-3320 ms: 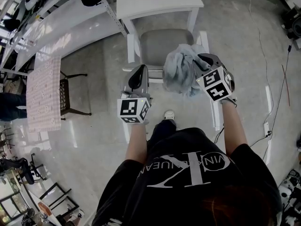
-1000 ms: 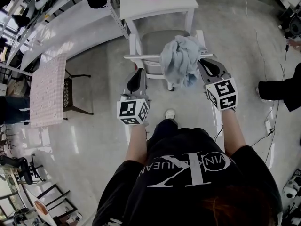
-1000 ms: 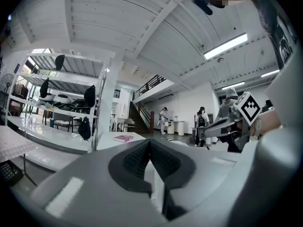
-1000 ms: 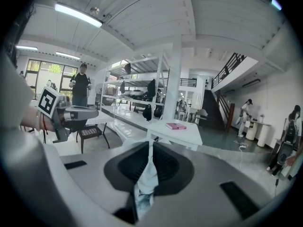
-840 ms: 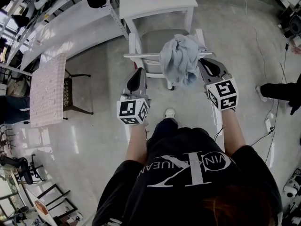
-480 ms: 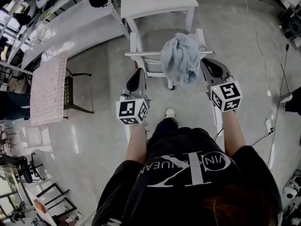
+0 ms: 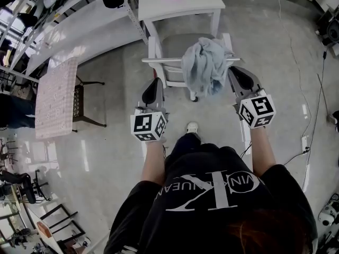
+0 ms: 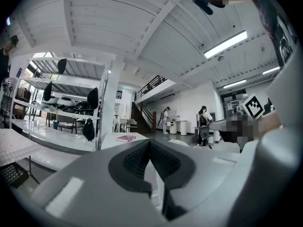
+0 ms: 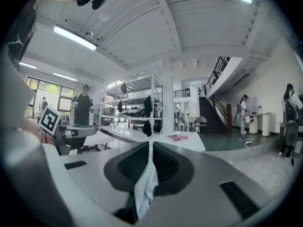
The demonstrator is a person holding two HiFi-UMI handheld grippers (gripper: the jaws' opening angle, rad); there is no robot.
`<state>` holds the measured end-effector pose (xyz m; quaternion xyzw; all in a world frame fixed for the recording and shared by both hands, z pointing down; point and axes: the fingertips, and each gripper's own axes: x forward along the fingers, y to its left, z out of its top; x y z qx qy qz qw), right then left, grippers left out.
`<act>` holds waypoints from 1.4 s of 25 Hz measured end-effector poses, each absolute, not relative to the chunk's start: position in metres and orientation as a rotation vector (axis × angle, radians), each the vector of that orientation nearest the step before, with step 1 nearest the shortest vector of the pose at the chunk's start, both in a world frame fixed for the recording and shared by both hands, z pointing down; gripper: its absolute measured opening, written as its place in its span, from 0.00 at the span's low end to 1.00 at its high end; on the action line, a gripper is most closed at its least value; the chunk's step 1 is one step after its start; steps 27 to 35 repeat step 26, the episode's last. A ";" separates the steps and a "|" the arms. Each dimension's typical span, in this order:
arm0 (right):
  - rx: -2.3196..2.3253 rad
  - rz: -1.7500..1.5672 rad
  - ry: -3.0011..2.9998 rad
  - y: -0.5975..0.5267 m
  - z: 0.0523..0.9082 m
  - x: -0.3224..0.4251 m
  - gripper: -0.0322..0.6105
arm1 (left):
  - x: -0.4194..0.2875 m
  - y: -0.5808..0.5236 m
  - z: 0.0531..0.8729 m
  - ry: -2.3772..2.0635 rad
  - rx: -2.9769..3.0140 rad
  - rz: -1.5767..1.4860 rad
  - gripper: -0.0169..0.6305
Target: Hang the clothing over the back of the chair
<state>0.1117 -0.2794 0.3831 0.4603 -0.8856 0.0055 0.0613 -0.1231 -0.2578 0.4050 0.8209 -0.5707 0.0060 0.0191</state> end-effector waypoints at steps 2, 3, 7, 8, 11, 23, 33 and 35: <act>1.402 0.017 -2.686 -0.279 0.381 0.113 0.11 | -0.123 -0.258 0.403 -1.770 2.550 0.020 0.04; 1.406 0.018 -2.690 -0.279 0.380 0.114 0.11 | -0.123 -0.258 0.403 -1.771 2.551 0.021 0.04; 1.417 0.026 -2.708 -0.279 0.379 0.115 0.11 | -0.125 -0.257 0.402 -1.777 2.550 0.025 0.04; 1.421 0.028 -2.712 -0.279 0.379 0.115 0.11 | -0.125 -0.257 0.402 -1.778 2.551 0.027 0.04; 1.435 0.042 -2.726 -0.279 0.378 0.118 0.11 | -0.125 -0.257 0.403 -1.778 2.547 0.031 0.04; 1.447 0.087 -2.747 -0.284 0.382 0.122 0.11 | -0.122 -0.260 0.409 -1.768 2.547 0.061 0.04; 1.448 0.099 -2.750 -0.285 0.383 0.123 0.11 | -0.123 -0.261 0.409 -1.768 2.542 0.058 0.04; 1.448 0.099 -2.750 -0.285 0.383 0.123 0.11 | -0.123 -0.261 0.409 -1.768 2.542 0.058 0.04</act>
